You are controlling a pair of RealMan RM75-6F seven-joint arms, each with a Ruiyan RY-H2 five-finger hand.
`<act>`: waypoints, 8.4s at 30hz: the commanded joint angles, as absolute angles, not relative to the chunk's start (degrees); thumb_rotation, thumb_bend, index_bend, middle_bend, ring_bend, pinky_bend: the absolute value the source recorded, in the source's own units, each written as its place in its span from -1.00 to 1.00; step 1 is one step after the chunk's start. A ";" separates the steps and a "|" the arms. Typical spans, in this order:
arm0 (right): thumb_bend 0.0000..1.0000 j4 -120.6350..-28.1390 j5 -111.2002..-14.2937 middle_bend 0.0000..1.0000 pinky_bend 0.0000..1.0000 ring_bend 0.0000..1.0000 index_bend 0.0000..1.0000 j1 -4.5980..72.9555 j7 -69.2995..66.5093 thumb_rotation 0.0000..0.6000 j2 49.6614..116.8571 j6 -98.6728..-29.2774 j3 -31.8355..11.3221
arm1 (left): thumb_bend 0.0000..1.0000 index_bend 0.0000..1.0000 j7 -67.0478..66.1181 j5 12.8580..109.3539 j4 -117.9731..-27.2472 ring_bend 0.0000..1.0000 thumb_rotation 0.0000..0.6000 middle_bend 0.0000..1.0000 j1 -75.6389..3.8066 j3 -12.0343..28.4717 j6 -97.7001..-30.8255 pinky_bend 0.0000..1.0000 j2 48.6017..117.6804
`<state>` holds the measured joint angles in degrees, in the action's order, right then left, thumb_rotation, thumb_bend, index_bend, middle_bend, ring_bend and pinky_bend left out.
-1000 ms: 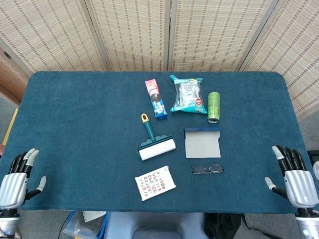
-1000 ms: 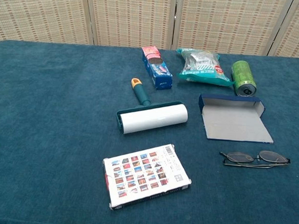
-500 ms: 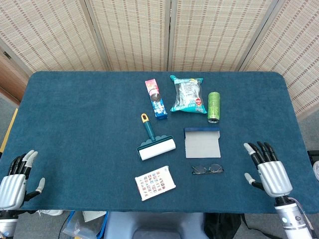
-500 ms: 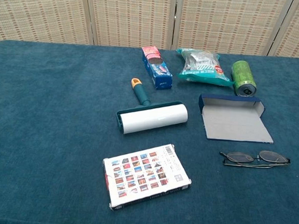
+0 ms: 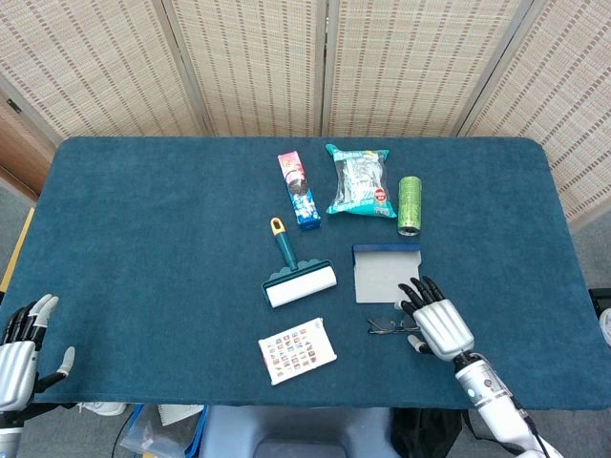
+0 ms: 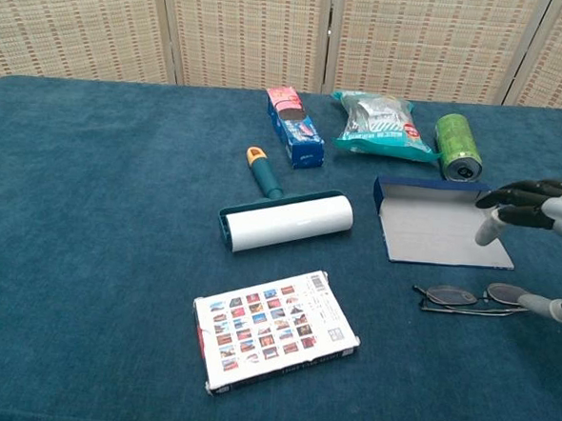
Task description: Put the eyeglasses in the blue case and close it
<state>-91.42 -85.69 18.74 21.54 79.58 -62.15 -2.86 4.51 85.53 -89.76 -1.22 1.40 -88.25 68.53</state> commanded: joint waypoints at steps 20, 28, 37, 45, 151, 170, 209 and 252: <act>-0.32 -84.76 -78.18 -0.77 -1.00 -0.98 -0.29 23.99 27.29 1.00 86.81 -56.45 -3.03 | -0.20 -1.00 7.66 85.40 -86.63 -1.00 1.00 -1.00 -0.58 1.23 -87.98 -1.00 69.33; -0.18 -83.55 -77.13 -0.76 -0.99 -0.98 -0.23 25.20 27.76 1.00 88.03 -55.57 -2.47 | -0.20 -1.00 8.02 85.25 -86.16 -1.00 1.00 -1.00 -0.36 1.26 -87.97 -1.00 69.51; -0.04 -82.90 -77.00 -0.69 -1.00 -0.98 -0.08 25.38 26.78 1.00 88.27 -56.41 -1.75 | -0.20 -1.00 8.20 85.19 -85.70 -1.00 1.00 -1.00 -0.36 1.32 -87.72 -1.00 69.74; 0.01 -82.24 -78.23 -0.58 -1.00 -0.90 0.07 24.90 25.13 1.00 88.47 -58.57 -1.14 | -0.20 -1.00 8.08 85.23 -85.60 -1.00 1.00 -1.00 -0.45 1.34 -87.46 -1.00 69.90; -0.43 -53.22 -57.01 -1.00 -1.00 -1.00 -1.00 45.29 30.65 1.00 103.68 -48.91 -15.35 | -0.20 -1.00 9.65 83.59 -83.40 -1.00 1.00 -1.00 0.50 1.30 -86.35 -1.00 70.21; -0.43 -54.55 -58.97 -1.00 -1.00 -1.00 -1.00 44.83 29.14 1.00 101.61 -49.25 -13.39 | -0.20 -1.00 9.34 83.66 -83.59 -1.00 1.00 -1.00 0.36 1.47 -86.05 -1.00 70.21; -0.43 -52.25 -59.10 -1.00 -1.00 -1.00 -1.00 46.68 30.44 1.00 104.88 -49.45 -13.91 | -0.20 -1.00 7.91 84.10 -85.42 -1.00 1.00 -1.00 0.37 1.26 -86.62 -1.00 69.34; -0.90 -59.45 -56.57 -1.00 -1.00 -1.00 -1.00 46.11 29.67 1.00 99.63 -47.48 -14.27 | -0.20 -1.00 7.81 84.50 -85.41 -1.00 1.00 -1.00 -0.12 1.37 -86.26 -1.00 69.58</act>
<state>-58.70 -56.88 46.39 30.05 100.17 -47.25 -14.15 7.81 84.51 -85.41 -0.12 1.37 -86.26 69.58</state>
